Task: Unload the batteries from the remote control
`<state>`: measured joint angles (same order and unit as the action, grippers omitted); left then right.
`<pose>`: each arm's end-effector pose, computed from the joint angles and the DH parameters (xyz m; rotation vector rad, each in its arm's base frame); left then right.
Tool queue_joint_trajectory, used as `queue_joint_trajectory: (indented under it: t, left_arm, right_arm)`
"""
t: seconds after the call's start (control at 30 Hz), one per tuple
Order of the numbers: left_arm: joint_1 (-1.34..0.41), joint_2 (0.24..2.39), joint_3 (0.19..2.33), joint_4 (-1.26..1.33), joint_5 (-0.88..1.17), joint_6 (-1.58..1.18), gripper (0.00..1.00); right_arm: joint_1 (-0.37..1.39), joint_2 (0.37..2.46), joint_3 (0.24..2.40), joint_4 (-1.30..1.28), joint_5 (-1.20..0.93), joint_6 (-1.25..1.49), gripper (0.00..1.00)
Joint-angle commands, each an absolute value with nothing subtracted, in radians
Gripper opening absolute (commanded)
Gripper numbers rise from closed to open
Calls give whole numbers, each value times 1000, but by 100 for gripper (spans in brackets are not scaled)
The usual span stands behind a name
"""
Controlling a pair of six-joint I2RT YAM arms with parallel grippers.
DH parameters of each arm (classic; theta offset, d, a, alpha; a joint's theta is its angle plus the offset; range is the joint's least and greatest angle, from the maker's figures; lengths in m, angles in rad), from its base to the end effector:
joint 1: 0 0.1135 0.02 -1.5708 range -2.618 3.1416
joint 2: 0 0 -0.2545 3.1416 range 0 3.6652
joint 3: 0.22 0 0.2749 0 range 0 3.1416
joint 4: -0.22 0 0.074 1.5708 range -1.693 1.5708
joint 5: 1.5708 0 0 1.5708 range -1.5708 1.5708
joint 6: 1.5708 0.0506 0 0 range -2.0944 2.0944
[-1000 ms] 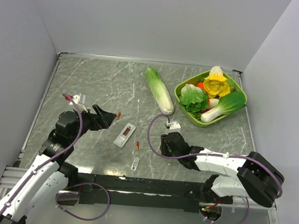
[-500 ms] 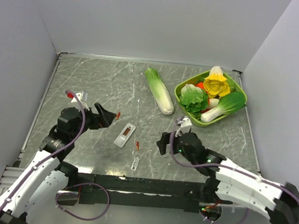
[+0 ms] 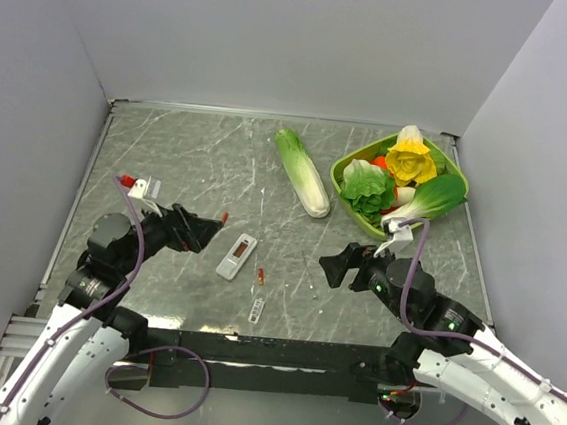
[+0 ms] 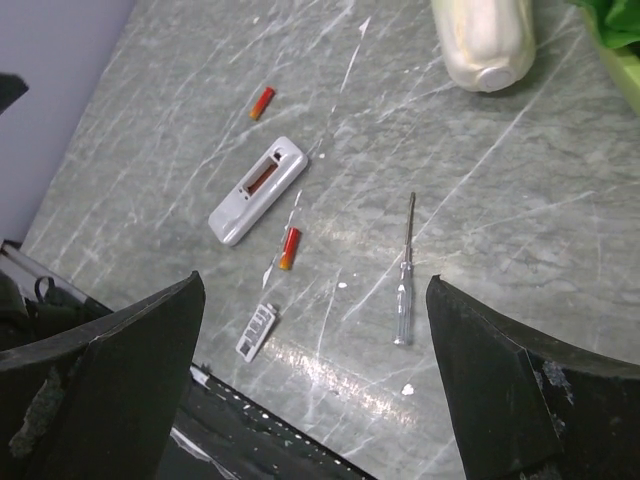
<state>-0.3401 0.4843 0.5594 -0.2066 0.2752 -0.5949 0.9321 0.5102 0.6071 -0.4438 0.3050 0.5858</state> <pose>0.1646 -0.0728 0.2959 -0.0118 1.7865 -0.9197 0.1160 0.1307 0.2819 -0.1293 1.9658 0.7276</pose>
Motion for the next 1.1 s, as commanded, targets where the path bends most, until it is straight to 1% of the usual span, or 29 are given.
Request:
queue_joint_trajectory:
  t: [0.0,0.2,0.47,1.07]
  left_arm:
    - [-339,453,545,-164,307,-583,99]
    - [-339,446,523,-132,337,-597,99]
    - [-339,449,529,-137,342,-583,99]
    - [-339,420,522,-126,341,-591,99]
  right_arm:
    - [939,508,680,-531,385,626,100]
    - [937,477,634,-439,406,598,100]
    - [936,518,655,-439,419,592,100]
    - [937,476,644,-404,397,575,100]
